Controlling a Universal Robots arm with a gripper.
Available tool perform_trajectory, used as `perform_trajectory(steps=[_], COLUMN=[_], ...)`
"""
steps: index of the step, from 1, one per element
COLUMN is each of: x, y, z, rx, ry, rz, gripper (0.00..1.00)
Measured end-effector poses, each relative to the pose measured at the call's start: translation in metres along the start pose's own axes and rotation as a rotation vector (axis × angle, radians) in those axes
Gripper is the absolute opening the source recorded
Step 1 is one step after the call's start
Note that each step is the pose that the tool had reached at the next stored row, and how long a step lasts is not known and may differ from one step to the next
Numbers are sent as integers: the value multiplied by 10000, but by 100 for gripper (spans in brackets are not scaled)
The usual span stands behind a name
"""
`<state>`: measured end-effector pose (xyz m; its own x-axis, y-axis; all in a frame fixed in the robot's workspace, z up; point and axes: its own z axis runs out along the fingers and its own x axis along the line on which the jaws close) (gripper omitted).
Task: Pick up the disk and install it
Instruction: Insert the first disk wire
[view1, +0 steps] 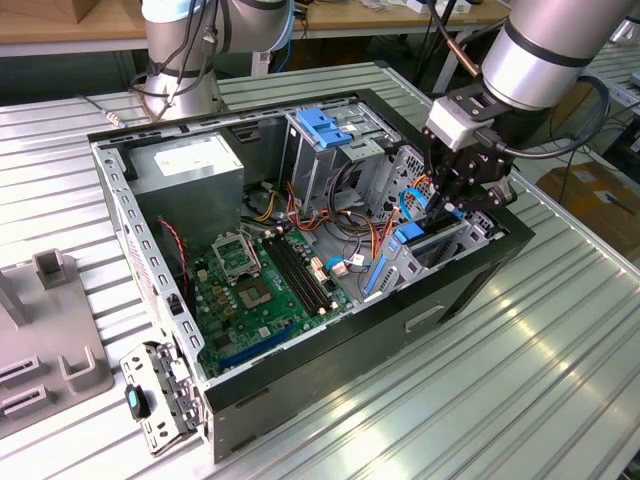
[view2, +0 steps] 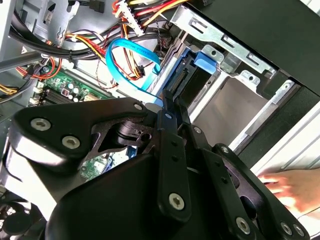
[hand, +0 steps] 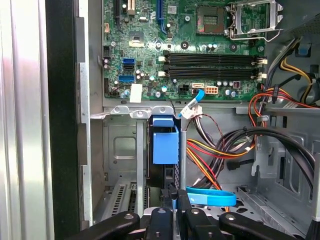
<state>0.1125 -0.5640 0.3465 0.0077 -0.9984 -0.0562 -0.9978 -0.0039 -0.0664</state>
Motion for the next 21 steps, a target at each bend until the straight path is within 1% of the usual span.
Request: perform_trajectory(steps=[7,15,21], x=[0,-1,-1], y=[0,-1,-2], z=[-5,-12,-12], rx=[0,0,-6], ry=[-7,-1,-9], rz=[1,0,-112], gripper=[16,16,16])
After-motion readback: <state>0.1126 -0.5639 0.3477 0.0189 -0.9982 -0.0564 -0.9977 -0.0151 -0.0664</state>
